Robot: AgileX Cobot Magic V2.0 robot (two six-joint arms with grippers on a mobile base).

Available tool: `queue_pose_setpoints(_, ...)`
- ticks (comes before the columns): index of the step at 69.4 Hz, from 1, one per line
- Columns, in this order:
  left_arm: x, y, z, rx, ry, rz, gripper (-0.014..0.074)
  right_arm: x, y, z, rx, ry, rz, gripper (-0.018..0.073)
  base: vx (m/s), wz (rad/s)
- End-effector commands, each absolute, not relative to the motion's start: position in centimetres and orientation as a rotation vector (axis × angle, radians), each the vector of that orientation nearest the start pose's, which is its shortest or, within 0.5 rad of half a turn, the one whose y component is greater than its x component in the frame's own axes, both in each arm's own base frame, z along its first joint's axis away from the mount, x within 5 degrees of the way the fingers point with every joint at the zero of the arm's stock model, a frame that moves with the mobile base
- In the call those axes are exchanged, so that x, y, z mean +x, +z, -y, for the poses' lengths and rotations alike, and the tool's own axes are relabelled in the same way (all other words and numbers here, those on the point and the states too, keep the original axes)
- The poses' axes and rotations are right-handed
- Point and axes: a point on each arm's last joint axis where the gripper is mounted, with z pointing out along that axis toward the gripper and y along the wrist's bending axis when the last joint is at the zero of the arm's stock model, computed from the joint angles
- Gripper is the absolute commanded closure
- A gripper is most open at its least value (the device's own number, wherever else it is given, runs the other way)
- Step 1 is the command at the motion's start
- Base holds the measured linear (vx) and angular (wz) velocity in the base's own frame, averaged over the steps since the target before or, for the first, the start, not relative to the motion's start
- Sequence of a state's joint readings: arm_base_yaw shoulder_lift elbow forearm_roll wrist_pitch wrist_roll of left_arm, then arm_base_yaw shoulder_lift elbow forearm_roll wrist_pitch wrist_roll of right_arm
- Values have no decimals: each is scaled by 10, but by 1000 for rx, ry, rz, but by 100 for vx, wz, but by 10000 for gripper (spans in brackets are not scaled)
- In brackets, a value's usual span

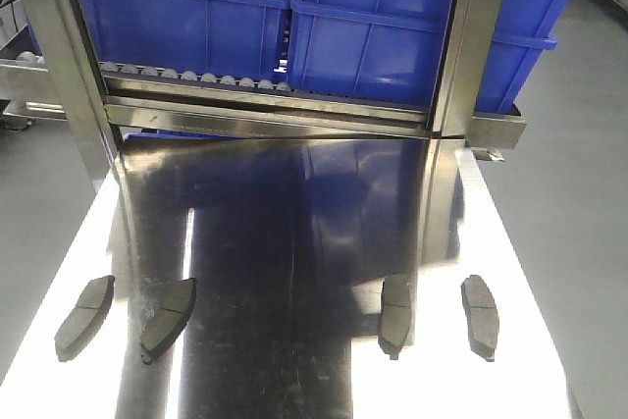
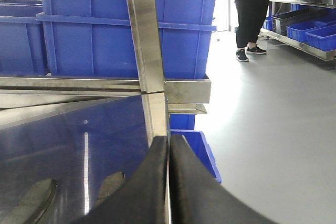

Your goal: Move and align brake pads A on conveyor

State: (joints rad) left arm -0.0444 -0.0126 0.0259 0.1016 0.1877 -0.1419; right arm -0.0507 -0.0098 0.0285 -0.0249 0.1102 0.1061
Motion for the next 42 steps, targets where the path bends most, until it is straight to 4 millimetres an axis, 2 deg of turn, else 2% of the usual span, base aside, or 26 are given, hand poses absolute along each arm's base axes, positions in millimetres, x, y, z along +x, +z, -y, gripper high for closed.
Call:
queue_pose_setpoints(1,56,190,2,-7,-64,-1608,602,56,197,3,100,9,-1539,571,0,0)
queue_pose_setpoints(20,56,195,2,8,-52,-1579,602,56,197,3,100,9,-1539,571,0,0)
queue_pose_setpoints(42,51,226,5,31,-90,-1241,602,56,197,3,100,9,-1539,571,0,0)
